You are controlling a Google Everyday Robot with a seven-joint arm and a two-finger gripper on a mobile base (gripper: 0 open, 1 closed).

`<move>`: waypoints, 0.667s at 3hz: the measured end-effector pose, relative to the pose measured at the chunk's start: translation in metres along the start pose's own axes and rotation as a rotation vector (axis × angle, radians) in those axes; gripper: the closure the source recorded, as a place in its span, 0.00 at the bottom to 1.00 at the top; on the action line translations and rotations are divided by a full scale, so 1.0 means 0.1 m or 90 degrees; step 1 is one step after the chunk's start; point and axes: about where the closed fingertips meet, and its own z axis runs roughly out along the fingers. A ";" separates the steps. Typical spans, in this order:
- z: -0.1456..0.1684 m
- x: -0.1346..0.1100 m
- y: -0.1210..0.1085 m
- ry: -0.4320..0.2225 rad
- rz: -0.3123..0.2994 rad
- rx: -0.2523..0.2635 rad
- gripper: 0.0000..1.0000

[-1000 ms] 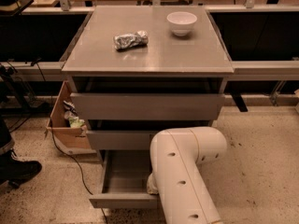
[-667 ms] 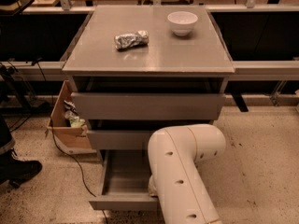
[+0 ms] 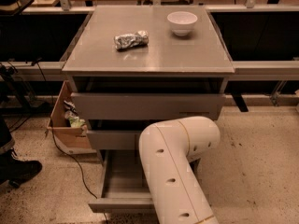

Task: Open bottom drawer

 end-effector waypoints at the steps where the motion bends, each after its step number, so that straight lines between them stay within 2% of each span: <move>1: -0.08 0.06 0.19 0.025 0.003 -0.031 1.00; 2: -0.17 0.06 0.20 0.033 0.007 -0.036 1.00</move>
Offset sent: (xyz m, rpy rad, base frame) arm -0.0760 -0.0543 0.0345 -0.2226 0.1632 0.0102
